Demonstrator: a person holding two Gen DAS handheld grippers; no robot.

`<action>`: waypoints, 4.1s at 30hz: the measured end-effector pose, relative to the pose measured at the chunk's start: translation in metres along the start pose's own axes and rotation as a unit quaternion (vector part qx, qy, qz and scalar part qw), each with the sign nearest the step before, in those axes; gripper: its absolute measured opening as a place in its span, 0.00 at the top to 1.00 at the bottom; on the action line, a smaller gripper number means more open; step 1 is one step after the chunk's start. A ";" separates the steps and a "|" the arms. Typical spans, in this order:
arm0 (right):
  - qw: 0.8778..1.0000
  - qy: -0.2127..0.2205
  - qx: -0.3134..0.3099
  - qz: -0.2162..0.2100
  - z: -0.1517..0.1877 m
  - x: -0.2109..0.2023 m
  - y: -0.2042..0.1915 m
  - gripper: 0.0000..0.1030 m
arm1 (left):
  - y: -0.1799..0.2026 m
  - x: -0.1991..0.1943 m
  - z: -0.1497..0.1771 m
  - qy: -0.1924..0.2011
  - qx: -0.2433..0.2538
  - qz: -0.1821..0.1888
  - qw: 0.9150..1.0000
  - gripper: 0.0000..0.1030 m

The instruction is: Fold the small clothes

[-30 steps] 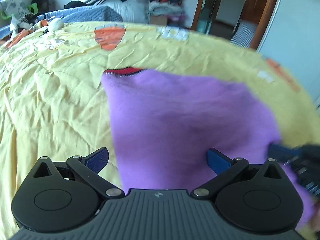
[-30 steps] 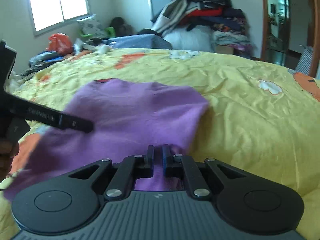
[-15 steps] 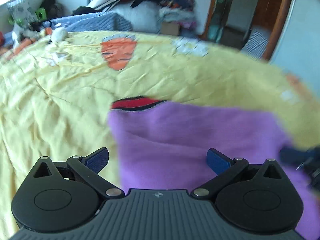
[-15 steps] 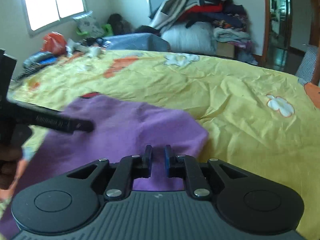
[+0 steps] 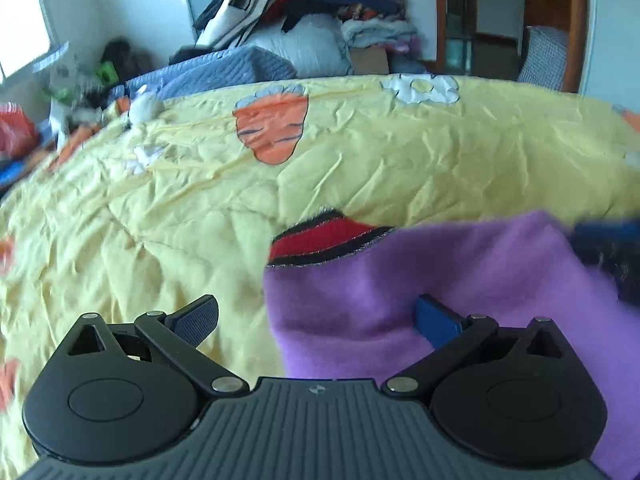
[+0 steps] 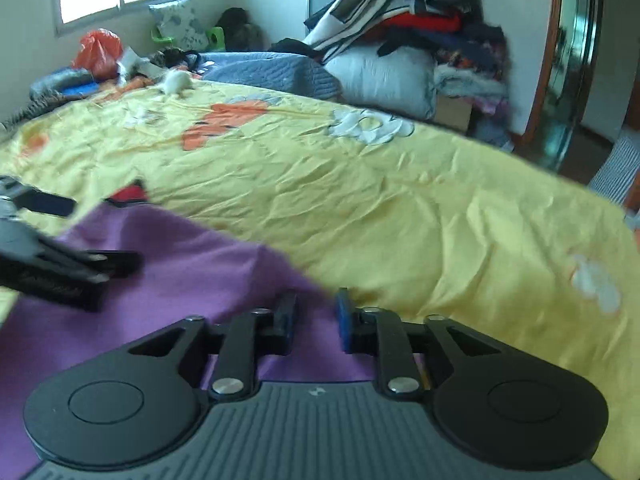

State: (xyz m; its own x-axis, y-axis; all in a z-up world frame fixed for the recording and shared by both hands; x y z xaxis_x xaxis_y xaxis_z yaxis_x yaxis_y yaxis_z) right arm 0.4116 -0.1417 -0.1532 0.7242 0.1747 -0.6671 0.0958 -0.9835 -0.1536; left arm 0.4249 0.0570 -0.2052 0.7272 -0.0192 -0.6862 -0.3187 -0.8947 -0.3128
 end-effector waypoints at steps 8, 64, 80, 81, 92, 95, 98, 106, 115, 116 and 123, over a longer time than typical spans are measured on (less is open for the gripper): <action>0.997 0.016 0.046 -0.060 0.020 -0.076 0.009 0.32 | -0.036 -0.012 0.016 -0.016 -0.010 -0.015 1.000 0.00; 0.995 -0.028 -0.093 -0.009 0.076 -0.111 -0.028 0.65 | 0.053 -0.131 0.092 -0.014 -0.034 0.158 0.987 0.00; 0.998 -0.036 -0.054 -0.004 0.077 -0.113 0.008 0.19 | 0.004 -0.123 0.123 -0.027 -0.125 0.191 0.973 0.00; 0.998 -0.048 -0.019 -0.032 0.077 -0.114 0.021 0.19 | -0.008 -0.115 0.124 -0.033 -0.155 0.213 0.964 0.00; 0.902 -0.151 0.218 -0.339 0.100 -0.107 0.091 0.18 | -0.040 -0.040 0.104 -0.044 -0.313 0.483 0.817 0.00; 0.896 -0.172 0.207 -0.354 0.103 -0.107 0.078 0.18 | -0.039 -0.043 0.112 -0.041 -0.322 0.520 0.790 0.00; 0.892 -0.195 0.183 -0.365 0.104 -0.109 0.067 0.18 | -0.032 -0.053 0.122 -0.047 -0.317 0.536 0.781 0.00; 0.907 -0.175 0.211 -0.320 0.085 -0.091 0.045 0.19 | -0.011 -0.041 0.091 -0.100 -0.312 0.512 0.794 0.00; 0.915 -0.161 0.252 -0.270 0.094 -0.083 0.042 0.83 | -0.001 -0.029 0.090 -0.113 -0.281 0.467 0.831 0.72; 0.917 -0.156 0.255 -0.264 0.095 -0.088 0.042 0.83 | -0.001 -0.032 0.090 -0.110 -0.271 0.461 0.838 0.73; 0.904 -0.124 0.290 -0.287 0.103 -0.147 0.020 0.84 | -0.003 -0.080 0.088 -0.124 -0.225 0.473 0.843 0.75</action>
State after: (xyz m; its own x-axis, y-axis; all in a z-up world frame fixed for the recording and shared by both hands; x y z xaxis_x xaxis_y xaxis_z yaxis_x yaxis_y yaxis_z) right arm 0.2368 -0.1817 -0.1330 0.4858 0.7254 -0.4876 -0.0180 -0.5495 -0.8353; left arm 0.3147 0.1008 -0.2070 0.1099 -0.7750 -0.6223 -0.3816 -0.6110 0.6936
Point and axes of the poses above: each gripper's, at about its wrist camera, not at the fingertips, and x roughly the way its jaws point, y to its right, z to its underside, the point moved 4 cm from there along x, roughly the way its jaws point, and after that the axes turned 13 degrees about x, right-handed, at the moved point
